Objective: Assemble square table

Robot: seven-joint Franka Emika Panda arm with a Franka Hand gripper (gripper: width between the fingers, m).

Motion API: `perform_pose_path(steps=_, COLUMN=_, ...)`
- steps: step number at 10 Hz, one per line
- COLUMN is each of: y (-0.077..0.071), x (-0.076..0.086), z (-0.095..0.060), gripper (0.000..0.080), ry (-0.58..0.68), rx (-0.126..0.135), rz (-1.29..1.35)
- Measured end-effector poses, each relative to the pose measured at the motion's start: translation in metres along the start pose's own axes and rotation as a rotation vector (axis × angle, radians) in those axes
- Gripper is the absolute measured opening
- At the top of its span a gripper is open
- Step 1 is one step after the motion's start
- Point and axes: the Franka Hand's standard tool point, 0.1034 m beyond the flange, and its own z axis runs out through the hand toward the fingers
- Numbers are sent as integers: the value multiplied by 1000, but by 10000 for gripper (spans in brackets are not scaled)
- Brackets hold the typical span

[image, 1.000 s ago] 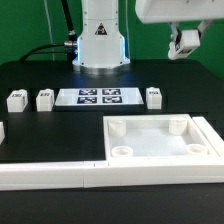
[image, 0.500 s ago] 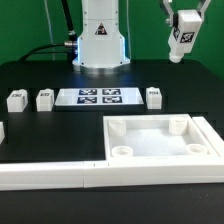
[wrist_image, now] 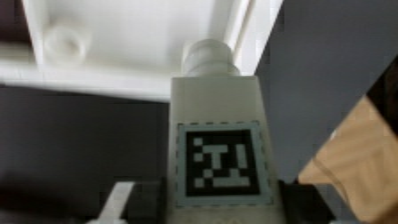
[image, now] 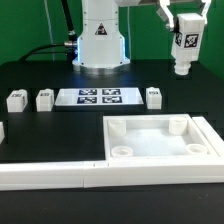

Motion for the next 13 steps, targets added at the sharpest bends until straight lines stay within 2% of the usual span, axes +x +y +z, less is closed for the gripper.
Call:
perform_pose_path(steps=1, y=1, x=10, z=12, gripper=290, ry=60, rx=1, rz=18)
perform_pose_path(steps=2, y=-1, x=12, z=23, gripper=290, ry=51, rx=8, rz=22)
perform_pose_path(steps=10, y=1, x=10, z=25, gripper=290, ry=48, rx=7, rz=21)
perform_pose_path(steps=13, y=13, x=9, z=48, gripper=290, ry=37, rx=4, rz=17)
